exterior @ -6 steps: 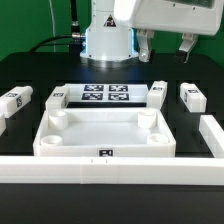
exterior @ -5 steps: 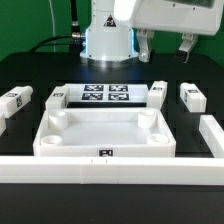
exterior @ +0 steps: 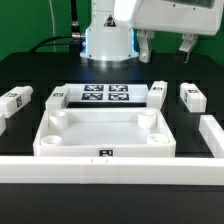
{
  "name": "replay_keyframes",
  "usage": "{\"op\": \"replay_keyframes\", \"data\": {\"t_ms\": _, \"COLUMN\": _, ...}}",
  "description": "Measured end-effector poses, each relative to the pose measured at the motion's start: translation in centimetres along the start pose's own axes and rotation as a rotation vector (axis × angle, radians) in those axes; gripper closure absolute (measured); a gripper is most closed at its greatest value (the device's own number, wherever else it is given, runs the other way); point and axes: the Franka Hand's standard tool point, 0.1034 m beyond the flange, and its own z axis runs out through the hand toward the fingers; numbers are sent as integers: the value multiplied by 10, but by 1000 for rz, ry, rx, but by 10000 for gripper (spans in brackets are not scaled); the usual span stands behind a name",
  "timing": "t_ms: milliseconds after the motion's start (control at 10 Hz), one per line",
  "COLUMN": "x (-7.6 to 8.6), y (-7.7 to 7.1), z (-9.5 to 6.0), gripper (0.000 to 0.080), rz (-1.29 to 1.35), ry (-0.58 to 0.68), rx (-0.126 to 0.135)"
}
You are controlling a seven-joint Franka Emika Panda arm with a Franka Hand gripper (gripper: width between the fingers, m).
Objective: Assemble desk
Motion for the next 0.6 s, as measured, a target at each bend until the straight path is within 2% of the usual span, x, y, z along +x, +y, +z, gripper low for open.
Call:
{"op": "replay_keyframes", "data": {"t_ms": 100, "x": -1, "y": 1, "z": 0, "gripper": 150, "rz": -75, "ry": 5, "rx": -1}}
{"op": "replay_keyframes", "data": {"t_ms": 200, "x": -11, "y": 4, "z": 5, "gripper": 150, "rz": -233, "ry": 21, "rx": -4}}
{"op": "replay_keyframes", "data": {"t_ms": 400, "x": -30, "y": 13, "z": 14, "gripper": 150, "rz": -561, "ry": -4, "rx": 14}}
{"op": "replay_keyframes", "data": {"t_ms": 600, "x": -31, "y": 15, "z": 15, "gripper": 150, "rz": -675, "ry": -16, "rx": 19}}
